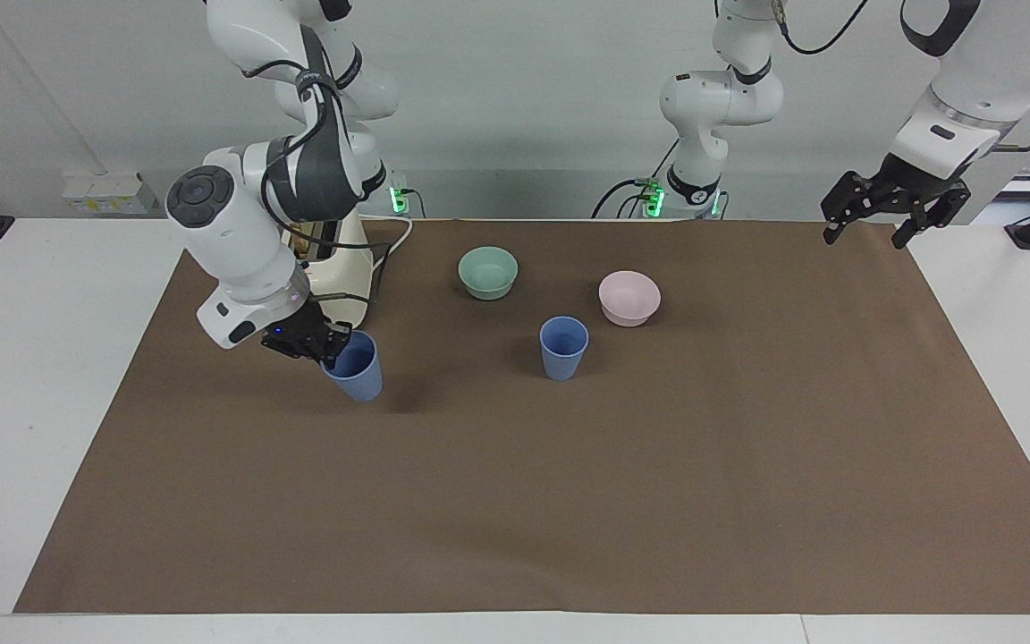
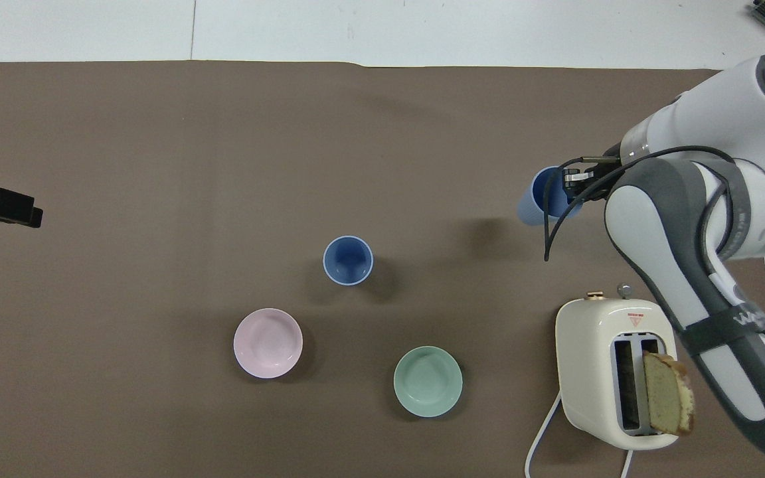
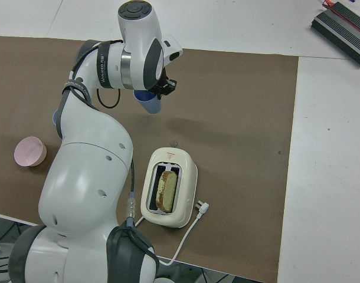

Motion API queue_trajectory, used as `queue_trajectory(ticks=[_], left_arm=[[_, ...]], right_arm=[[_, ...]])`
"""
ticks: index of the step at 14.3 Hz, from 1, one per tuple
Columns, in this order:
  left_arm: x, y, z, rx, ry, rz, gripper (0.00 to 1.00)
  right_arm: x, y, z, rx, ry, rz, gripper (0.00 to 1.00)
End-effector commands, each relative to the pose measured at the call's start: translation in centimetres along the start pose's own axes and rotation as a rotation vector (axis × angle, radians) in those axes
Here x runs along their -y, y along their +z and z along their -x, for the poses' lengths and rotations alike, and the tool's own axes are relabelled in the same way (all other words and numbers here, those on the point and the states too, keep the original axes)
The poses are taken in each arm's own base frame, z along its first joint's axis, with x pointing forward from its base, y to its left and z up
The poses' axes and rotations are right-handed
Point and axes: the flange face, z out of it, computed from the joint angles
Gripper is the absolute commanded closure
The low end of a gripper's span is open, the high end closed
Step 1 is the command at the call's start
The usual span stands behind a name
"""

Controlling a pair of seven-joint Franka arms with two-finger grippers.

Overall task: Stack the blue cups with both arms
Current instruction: 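Lift the blue cup with the right gripper over the center cup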

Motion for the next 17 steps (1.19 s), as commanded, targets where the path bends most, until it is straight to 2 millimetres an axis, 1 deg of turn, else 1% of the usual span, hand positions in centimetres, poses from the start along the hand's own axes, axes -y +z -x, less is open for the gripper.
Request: queue_trajectory(ticks=[1, 2, 3, 5, 6, 7, 9, 10, 12, 13, 15, 17], left_arm=[[0.2, -0.6, 0.0, 0.004, -0.007, -0.013, 0.0], [0.2, -0.5, 0.0, 0.005, -0.007, -0.013, 0.0], [0.2, -0.5, 0.0, 0.005, -0.007, -0.013, 0.0], [0.3, -0.5, 0.0, 0.005, -0.009, -0.013, 0.0], [0.2, -0.5, 0.0, 0.005, -0.007, -0.013, 0.0], [0.2, -0.5, 0.0, 0.005, -0.007, -0.013, 0.0], [0.2, -0.6, 0.0, 0.004, -0.007, -0.013, 0.0], [0.2, -0.5, 0.0, 0.006, -0.007, -0.014, 0.0], [0.2, -0.5, 0.0, 0.005, -0.009, -0.013, 0.0], [0.2, -0.6, 0.0, 0.004, -0.007, -0.013, 0.0], [0.2, -0.5, 0.0, 0.005, -0.007, -0.013, 0.0], [0.2, -0.5, 0.0, 0.005, -0.007, -0.013, 0.0]], right_arm=[[7.4, -1.9, 1.5, -0.004, 0.054, -0.041, 1.0], [11.1, -1.9, 2.2, -0.014, 0.063, -0.046, 1.0], [13.9, -2.4, 2.4, -0.031, 0.084, -0.059, 1.0], [17.8, -3.1, 3.1, -0.053, 0.074, -0.084, 1.0], [20.6, -3.2, 4.3, -0.069, 0.038, -0.097, 1.0], [22.8, -3.2, 5.4, -0.078, 0.007, -0.104, 1.0], [26.4, -3.1, 7.9, -0.071, -0.057, -0.11, 1.0], [27.1, -2.8, 8.5, -0.067, -0.068, -0.112, 1.0], [28.7, -1.4, 9.6, -0.051, -0.093, -0.103, 1.0], [28.4, -0.6, 9.6, -0.043, -0.09, -0.095, 1.0], [28.0, -0.3, 9.5, -0.038, -0.087, -0.09, 1.0], [27.9, 1.2, 9.5, -0.03, -0.091, -0.085, 1.0]])
